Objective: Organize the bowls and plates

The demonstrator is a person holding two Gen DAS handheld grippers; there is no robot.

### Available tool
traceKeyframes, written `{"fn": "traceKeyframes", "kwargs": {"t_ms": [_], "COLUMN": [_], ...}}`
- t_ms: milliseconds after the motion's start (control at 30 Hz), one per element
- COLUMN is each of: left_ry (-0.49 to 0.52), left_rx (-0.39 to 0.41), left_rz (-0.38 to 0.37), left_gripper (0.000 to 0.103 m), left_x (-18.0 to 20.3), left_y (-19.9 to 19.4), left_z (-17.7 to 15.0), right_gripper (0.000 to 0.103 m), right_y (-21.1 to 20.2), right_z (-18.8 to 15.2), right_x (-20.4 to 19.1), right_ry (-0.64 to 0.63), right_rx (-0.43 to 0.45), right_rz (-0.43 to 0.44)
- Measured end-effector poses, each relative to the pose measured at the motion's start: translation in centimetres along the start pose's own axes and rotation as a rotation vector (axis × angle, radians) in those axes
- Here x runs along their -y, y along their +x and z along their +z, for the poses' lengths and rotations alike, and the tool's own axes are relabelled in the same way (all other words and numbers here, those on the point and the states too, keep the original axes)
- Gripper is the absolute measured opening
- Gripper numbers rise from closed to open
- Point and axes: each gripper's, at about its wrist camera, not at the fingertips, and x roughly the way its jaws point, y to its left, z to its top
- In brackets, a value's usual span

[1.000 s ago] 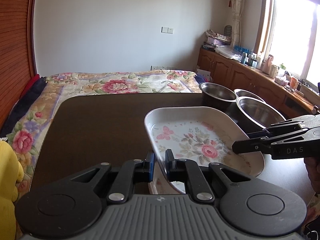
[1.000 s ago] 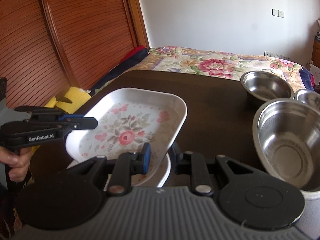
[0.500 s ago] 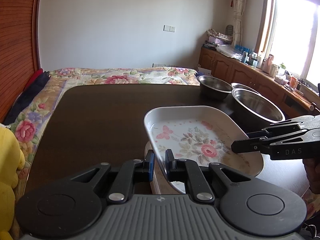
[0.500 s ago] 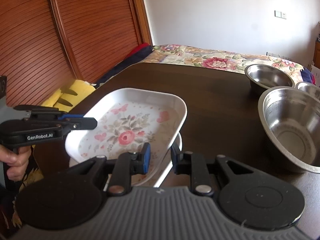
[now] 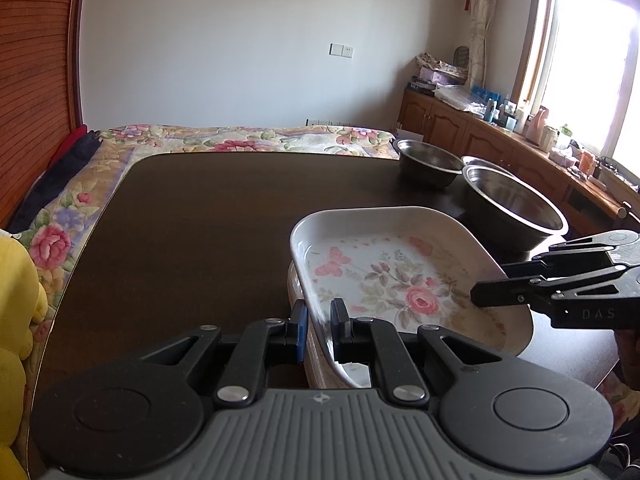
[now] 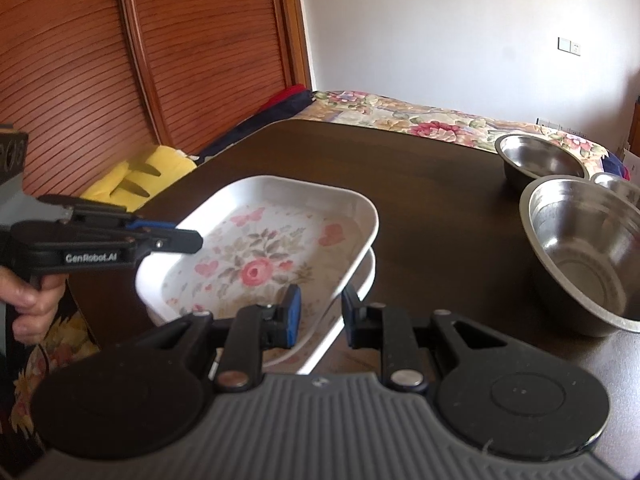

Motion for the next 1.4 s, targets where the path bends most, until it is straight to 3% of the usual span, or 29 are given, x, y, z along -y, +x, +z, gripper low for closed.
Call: {"fn": "traceKeyframes", "kwargs": {"t_ms": [500, 1167, 1233, 1400], "left_ry": [0.022, 0.038, 0.038, 0.046], "left_rx": [-0.001, 0.034, 0.036, 0.043], "left_rz": [0.022, 0.030, 0.028, 0.032], "left_gripper": [0.013, 0.018, 0.020, 0.036], "left_x": [0.3, 1.0, 1.2, 1.8], "left_y": [0.2, -0.1, 0.1, 0.4], "left_z": [-0.3, 1.0, 1.2, 1.4], "right_gripper": [0.025, 0.025, 0.025, 0.025], "right_y": [0.0, -2.2, -2.4, -3.3], "right_z": [-0.2, 1.0, 1.0, 1.2], "right_x": [-0.3, 2.1, 2.5, 3.7], "right_ry": [-0.033, 0.009, 0.016, 0.026], "right_rx": [-0.020, 0.091, 0.101, 0.136], "right_rz": [-0.003, -0.048, -0.055, -0.085]}}
